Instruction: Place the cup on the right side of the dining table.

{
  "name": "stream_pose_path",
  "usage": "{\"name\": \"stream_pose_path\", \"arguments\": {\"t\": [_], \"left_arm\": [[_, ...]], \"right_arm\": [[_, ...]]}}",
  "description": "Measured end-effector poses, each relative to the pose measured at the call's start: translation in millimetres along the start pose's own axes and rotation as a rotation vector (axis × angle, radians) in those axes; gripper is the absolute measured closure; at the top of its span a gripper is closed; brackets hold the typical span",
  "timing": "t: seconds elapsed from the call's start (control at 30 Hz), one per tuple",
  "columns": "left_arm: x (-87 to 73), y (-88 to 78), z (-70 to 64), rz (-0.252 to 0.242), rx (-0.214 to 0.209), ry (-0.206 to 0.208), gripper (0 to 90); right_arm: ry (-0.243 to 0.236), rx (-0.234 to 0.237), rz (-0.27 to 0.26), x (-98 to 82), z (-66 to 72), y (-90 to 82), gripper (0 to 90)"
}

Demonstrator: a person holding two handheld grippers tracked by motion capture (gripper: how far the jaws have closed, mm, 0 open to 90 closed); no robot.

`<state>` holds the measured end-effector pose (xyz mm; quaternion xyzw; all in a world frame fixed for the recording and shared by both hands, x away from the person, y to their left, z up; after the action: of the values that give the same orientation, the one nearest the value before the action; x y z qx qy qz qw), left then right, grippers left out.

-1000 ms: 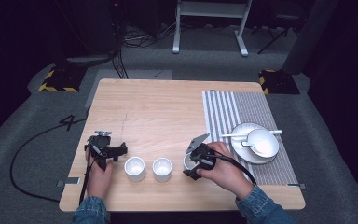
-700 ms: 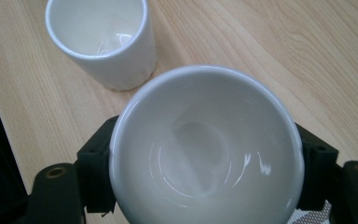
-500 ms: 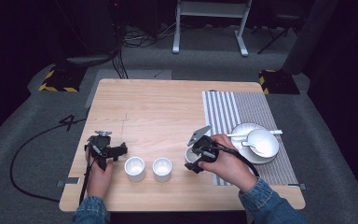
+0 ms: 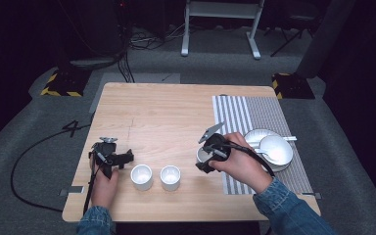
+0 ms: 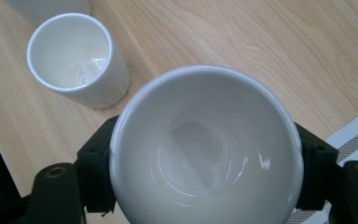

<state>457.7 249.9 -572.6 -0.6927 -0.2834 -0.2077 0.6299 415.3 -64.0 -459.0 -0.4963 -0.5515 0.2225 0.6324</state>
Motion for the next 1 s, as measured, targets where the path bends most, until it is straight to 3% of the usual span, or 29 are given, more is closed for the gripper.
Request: {"name": "stream_pose_path", "arguments": {"t": [0.3, 0.7, 0.9, 1.0], "left_arm": [[0.0, 0.0, 0.1, 0.0, 0.0, 0.001, 0.2], [0.0, 0.0, 0.0, 0.0, 0.0, 0.001, 0.2], [0.0, 0.0, 0.0, 0.0, 0.0, 0.001, 0.2], [0.0, 0.0, 0.0, 0.0, 0.0, 0.0, 0.2]], "right_arm": [[0.033, -0.003, -0.002, 7.0, -17.8, -14.0, 27.1], [0.011, -0.02, -0.018, 11.8, -48.5, -30.9, 27.1], [0.032, -0.018, -0.027, 10.3, -66.0, -37.9, 27.1], [0.021, -0.038, -0.026, 9.1, -76.4, -40.5, 27.1]]}}
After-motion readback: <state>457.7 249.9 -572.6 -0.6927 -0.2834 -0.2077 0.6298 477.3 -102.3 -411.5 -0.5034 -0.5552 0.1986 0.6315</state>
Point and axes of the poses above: each handheld gripper's, and its own axes: y roughly forward along the jaws, x roughly out of its top, z roughly to its left, the point moved 9 cm from there along y, roughly forward along the jaws, and after that the axes turned 8 degrees about -y, right-handed, at the moved point
